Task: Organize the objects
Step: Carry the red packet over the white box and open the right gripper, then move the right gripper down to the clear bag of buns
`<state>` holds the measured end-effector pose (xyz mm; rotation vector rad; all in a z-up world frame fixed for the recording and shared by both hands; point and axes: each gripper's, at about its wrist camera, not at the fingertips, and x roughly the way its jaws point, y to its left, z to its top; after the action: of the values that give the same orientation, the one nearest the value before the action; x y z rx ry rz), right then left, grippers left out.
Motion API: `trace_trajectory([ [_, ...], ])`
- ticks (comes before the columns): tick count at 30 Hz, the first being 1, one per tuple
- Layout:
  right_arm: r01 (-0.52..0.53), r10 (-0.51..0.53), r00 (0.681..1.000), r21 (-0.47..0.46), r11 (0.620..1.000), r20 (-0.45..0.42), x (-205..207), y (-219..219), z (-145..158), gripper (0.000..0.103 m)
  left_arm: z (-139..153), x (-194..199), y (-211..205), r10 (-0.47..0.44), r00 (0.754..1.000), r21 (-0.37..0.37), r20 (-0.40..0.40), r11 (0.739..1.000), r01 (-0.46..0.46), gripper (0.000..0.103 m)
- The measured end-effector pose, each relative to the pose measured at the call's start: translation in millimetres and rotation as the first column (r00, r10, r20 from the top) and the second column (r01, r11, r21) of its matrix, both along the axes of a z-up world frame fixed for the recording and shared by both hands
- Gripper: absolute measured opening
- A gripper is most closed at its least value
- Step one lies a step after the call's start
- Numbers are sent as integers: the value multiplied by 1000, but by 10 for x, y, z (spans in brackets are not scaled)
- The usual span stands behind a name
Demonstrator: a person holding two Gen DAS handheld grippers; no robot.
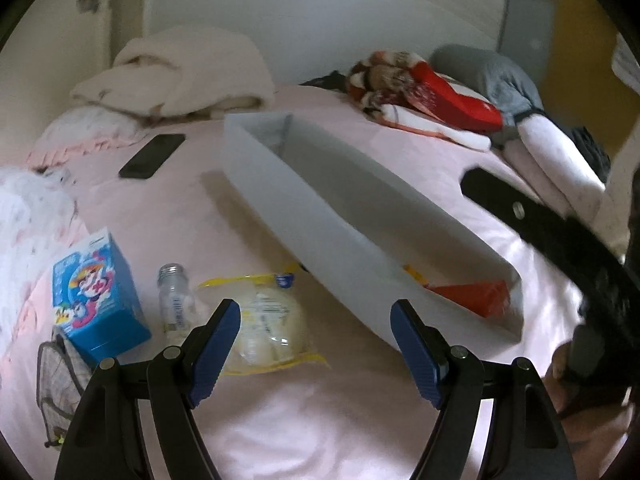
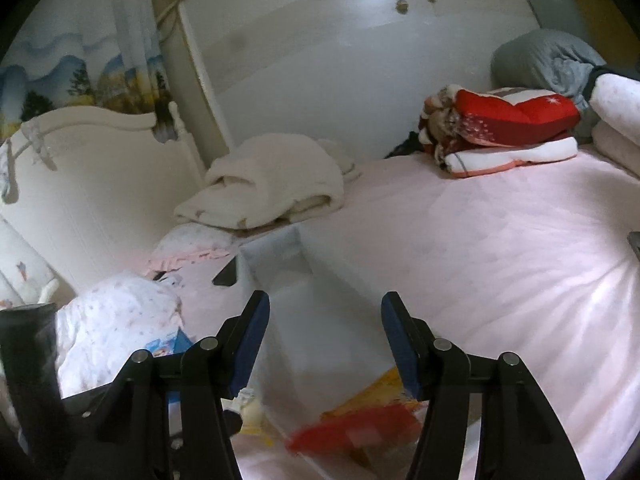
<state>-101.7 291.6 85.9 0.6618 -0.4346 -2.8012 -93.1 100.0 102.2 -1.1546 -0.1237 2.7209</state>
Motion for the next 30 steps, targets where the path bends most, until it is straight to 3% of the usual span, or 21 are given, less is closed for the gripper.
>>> trace_trajectory([
  [7, -103, 103, 994, 31, 994, -29, 44, -303, 15, 59, 80, 8, -206, 63, 998, -28, -7, 998, -63, 76],
  [14, -208, 210, 977, 48, 977, -40, 114, -643, -2, 59, 64, 60, -391, 89, 996, -111, 15, 990, -86, 77],
  [23, -386, 387, 921, 173, 906, 29, 195, -1157, -131, 59, -216, 354, -714, 135, 987, -184, 90, 976, -116, 77],
  [26, -437, 432, 899, 194, 878, 68, 228, -1283, -210, 59, -315, 430, -829, 176, 979, -144, 101, 976, -161, 77],
  [27, -450, 442, 893, 208, 868, 88, 235, -1328, -242, 59, -361, 443, -883, 194, 972, -98, 131, 978, -182, 77],
  [30, -478, 455, 878, 252, 842, 145, 249, -1429, -336, 59, -496, 455, -911, 199, 962, -77, 189, 979, -187, 77],
])
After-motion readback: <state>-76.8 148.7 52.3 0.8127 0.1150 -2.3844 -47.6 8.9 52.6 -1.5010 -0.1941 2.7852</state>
